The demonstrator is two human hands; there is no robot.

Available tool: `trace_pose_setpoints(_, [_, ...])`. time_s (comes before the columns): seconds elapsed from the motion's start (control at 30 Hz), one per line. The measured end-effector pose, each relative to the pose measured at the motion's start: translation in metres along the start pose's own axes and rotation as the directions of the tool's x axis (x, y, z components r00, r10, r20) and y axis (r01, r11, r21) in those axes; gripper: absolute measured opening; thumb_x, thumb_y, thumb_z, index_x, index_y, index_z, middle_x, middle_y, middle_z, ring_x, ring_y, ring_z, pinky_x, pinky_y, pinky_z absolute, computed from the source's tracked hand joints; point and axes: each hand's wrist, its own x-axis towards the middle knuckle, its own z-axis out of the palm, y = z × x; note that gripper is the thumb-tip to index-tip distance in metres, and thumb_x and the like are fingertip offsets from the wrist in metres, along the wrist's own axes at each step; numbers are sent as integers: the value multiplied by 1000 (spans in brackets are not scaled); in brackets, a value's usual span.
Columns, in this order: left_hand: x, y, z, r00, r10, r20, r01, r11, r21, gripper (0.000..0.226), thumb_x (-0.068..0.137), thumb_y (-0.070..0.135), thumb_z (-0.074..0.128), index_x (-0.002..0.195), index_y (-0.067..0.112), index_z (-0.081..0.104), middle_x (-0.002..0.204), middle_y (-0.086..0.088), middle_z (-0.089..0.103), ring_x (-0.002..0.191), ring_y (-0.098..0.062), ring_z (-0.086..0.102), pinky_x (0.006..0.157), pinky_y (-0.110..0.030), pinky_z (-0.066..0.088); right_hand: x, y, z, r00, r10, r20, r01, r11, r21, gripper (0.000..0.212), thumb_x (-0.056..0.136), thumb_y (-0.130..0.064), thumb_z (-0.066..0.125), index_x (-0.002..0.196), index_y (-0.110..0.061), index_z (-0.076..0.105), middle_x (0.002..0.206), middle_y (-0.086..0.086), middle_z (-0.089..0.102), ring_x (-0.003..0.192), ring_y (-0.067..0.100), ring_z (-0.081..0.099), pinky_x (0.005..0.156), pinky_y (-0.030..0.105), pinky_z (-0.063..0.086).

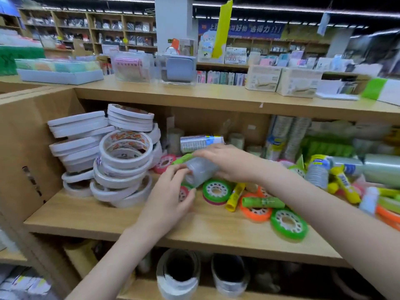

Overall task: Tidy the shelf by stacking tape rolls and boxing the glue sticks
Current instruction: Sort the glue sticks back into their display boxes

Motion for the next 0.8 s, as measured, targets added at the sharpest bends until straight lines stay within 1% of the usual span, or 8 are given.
trace_pose_setpoints(0.13, [-2, 1, -2, 998, -62, 8, 62, 998, 5, 59, 83, 47, 38, 126, 9, 52, 134, -1, 45, 123, -13, 43, 97, -11, 22, 11, 5, 9, 999, -1, 44, 2, 1000, -23, 64, 87, -7, 47, 142, -31, 25, 146, -9, 33, 132, 15, 26, 105, 38, 18])
trace_pose_setpoints(0.23, [3, 1, -6, 992, -124, -2, 124, 992, 11, 45, 96, 31, 41, 136, 10, 43, 145, 0, 36, 133, -10, 31, 104, -14, 17, 6, 16, 13, 1000, -8, 5, 9, 1000, -26, 62, 86, -15, 52, 140, -33, 28, 142, -10, 35, 130, 14, 27, 105, 38, 16])
trace_pose_setpoints(0.37, [20, 2, -8, 977, -212, 36, 210, 976, 48, 44, 99, 29, 38, 140, 11, 38, 148, -4, 30, 136, -14, 25, 106, -20, 16, -2, 36, 11, 993, 56, 100, -45, 993, -110, 62, 89, -21, 52, 141, -34, 22, 146, -13, 28, 134, 11, 22, 111, 36, 10])
trace_pose_setpoints(0.53, [49, 1, 1, 956, -279, 89, 251, 938, 240, 41, 98, 29, 41, 137, 18, 42, 142, -6, 38, 130, -27, 31, 105, -32, 23, -17, 41, 3, 999, 40, -6, -39, 990, 135, 61, 86, -17, 61, 139, -27, 33, 143, -3, 32, 132, 18, 31, 107, 31, 25])
trace_pose_setpoints(0.6, [54, -2, 7, 951, -287, 117, 234, 913, 335, 39, 96, 28, 43, 134, 21, 45, 138, -5, 41, 125, -29, 32, 101, -37, 28, -44, 36, -6, 991, 52, -125, -16, 961, 278, 45, 87, -31, 59, 130, -30, 45, 133, -5, 41, 123, 13, 38, 102, 29, 31])
trace_pose_setpoints(0.67, [55, -4, 11, 950, -293, 109, 231, 893, 386, 36, 93, 24, 46, 130, 22, 48, 134, -4, 42, 121, -30, 33, 99, -39, 30, -79, 20, -6, 991, 17, -131, 32, 933, 358, 38, 84, -60, 46, 116, -39, 53, 122, -13, 45, 115, 5, 41, 101, 32, 33])
trace_pose_setpoints(0.73, [55, -6, 13, 961, -270, 57, 228, 892, 390, 30, 92, 18, 48, 121, 21, 54, 127, -7, 46, 118, -32, 33, 96, -41, 30, -107, 2, 9, 991, 12, -133, 29, 953, 302, 50, 79, -74, 35, 112, -42, 51, 124, -15, 46, 116, 5, 39, 104, 39, 29])
trace_pose_setpoints(0.8, [55, -8, 14, 981, -191, -26, 187, 906, 380, 20, 90, 13, 50, 107, 16, 61, 112, -10, 53, 111, -32, 35, 89, -43, 33, -123, -8, 34, 984, 13, -177, 21, 981, 190, 49, 81, -72, 35, 117, -41, 49, 130, -8, 46, 116, 8, 38, 97, 37, 35])
